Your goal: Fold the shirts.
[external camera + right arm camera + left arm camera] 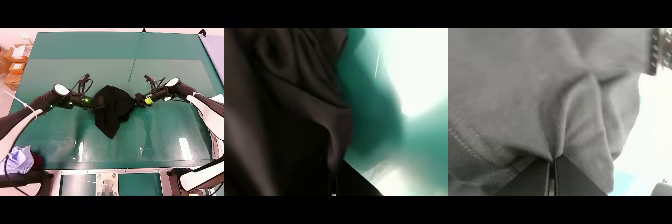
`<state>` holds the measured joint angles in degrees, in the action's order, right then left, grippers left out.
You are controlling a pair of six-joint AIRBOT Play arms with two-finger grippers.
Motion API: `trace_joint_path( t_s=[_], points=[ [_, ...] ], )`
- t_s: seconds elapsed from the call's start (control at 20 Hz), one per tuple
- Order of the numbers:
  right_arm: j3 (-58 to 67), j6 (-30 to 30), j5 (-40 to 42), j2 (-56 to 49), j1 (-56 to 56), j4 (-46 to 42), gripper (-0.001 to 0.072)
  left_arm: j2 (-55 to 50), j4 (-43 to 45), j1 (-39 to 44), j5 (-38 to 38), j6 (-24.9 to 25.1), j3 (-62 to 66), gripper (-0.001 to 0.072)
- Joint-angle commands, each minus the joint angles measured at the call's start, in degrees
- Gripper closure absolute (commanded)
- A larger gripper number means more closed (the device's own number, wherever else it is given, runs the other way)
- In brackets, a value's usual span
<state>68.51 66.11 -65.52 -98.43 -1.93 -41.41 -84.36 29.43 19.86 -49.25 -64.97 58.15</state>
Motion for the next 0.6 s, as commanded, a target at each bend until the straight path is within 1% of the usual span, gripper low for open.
trace_joint_path(
  t_s=[0.0, 0.1, 0.2, 0.3, 0.4, 0.55],
  points=[
    [6.08, -0.52, -5.55, 0.33, 3.43, 0.33, 0.0699, 2.40, 8.83, -0.98, -4.13, -3.48, 5.75, 0.0679],
    [11.52, 1.01, -9.18, 2.14, 6.88, 0.31, 0.0700, 6.49, 18.21, -2.71, -7.69, -8.24, 10.49, 0.0679],
    [17.33, 2.62, -11.02, 5.40, 10.40, 0.35, 0.0700, 11.41, 24.20, -5.01, -11.30, -10.73, 15.65, 0.0679],
    [23.12, 4.22, -11.10, 9.99, 13.40, 0.50, 0.0700, 16.31, 27.17, -7.19, -13.25, -11.61, 21.35, 0.0679],
    [29.16, 4.66, -11.06, 15.28, 15.50, 0.52, 0.0700, 20.90, 27.98, -8.81, -13.81, -11.74, 28.81, 0.0679],
    [38.69, 4.85, -10.38, 23.41, 17.38, 0.48, 0.0700, 24.96, 28.81, -8.79, -14.14, -11.72, 41.77, 0.0679]
  ],
)
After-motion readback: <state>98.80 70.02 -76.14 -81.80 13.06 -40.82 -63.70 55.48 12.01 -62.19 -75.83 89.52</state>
